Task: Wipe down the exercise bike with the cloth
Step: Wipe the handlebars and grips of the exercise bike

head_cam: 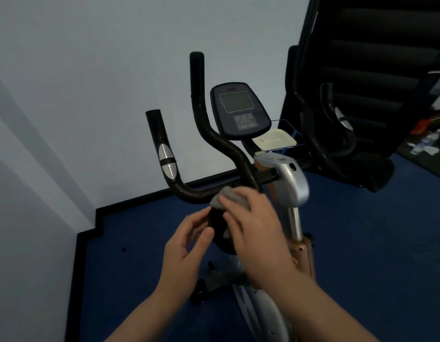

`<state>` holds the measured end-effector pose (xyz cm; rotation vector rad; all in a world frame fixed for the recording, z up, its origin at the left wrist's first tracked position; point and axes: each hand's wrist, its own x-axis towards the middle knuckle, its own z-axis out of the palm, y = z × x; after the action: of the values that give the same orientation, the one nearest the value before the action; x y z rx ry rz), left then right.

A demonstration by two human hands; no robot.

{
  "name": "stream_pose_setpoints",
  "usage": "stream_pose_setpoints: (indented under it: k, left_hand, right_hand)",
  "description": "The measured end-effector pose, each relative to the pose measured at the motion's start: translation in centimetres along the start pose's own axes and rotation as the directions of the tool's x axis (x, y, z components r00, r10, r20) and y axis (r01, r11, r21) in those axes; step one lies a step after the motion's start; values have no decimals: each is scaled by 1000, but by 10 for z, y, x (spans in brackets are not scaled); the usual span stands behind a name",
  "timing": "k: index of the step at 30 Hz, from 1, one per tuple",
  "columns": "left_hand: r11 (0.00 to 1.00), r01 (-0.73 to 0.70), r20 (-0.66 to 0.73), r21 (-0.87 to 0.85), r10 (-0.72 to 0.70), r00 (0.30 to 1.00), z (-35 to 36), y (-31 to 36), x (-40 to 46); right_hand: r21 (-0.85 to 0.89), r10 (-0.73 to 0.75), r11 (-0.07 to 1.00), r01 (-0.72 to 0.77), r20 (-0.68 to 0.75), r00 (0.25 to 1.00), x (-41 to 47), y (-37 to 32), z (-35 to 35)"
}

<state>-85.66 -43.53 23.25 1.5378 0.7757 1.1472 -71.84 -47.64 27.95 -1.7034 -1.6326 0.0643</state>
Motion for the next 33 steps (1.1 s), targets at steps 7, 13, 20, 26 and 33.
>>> stream_pose_setpoints:
  k: [7, 13, 20, 26, 33]
  left_hand:
    - [1000, 5, 42, -22, -4, 999, -2, -4, 2]
    - [1000, -10, 36, -16, 10, 999, 1, -4, 1]
    - [1000, -10, 15, -17, 10, 1000, 2, -3, 0]
    - [1000, -4, 29, 2, 4, 1000, 1, -2, 0]
    - [1000, -7, -25, 23, 8, 1000, 7, -2, -3]
  right_hand:
    - [227, 140, 963, -146, 40, 989, -35, -2, 6]
    - [137, 89, 986, -92, 30, 996, -28, -16, 15]
    - [-57, 34, 998, -37, -50, 998, 0, 2, -6]
    - [-215, -59, 974, 67, 40, 997, -16, 4, 2]
    - [-126, -157, 980, 153, -20, 987, 19, 16, -28]
